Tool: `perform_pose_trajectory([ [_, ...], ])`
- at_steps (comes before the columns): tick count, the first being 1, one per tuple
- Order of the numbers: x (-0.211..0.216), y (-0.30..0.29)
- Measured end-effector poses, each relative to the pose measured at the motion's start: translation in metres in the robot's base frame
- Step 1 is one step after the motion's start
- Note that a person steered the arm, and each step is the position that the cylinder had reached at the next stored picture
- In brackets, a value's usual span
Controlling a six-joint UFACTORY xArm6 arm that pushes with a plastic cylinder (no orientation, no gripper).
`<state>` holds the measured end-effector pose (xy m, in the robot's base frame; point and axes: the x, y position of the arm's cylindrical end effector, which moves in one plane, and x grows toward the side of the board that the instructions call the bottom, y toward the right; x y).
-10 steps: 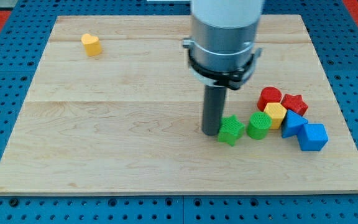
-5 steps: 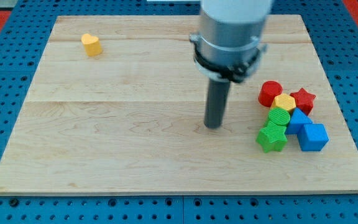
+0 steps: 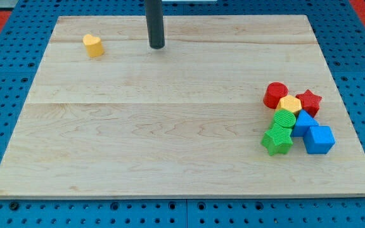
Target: Slide yellow heart towards center left
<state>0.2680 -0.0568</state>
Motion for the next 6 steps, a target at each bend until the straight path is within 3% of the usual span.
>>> perform_pose_trajectory([
  [2, -0.056, -0.101],
  [3, -0.076, -0.118],
  [6, -0.043, -0.144],
])
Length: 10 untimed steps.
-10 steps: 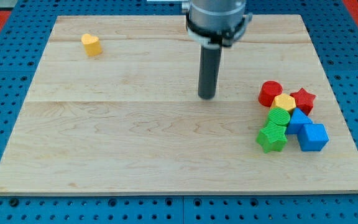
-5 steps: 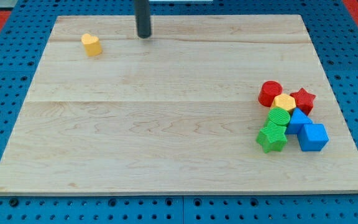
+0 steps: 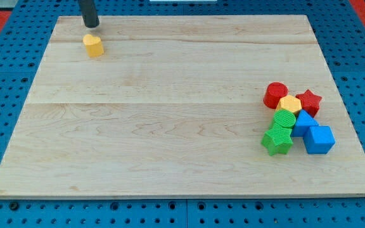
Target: Slide yellow heart towards center left
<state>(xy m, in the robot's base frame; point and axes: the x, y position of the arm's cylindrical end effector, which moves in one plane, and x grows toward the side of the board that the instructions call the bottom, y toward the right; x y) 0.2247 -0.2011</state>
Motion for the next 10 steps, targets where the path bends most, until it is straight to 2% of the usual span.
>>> perform_pose_trajectory([
  [2, 0.024, 0.008],
  [4, 0.077, 0.024],
  [7, 0.100, -0.025],
  [10, 0.156, -0.026],
])
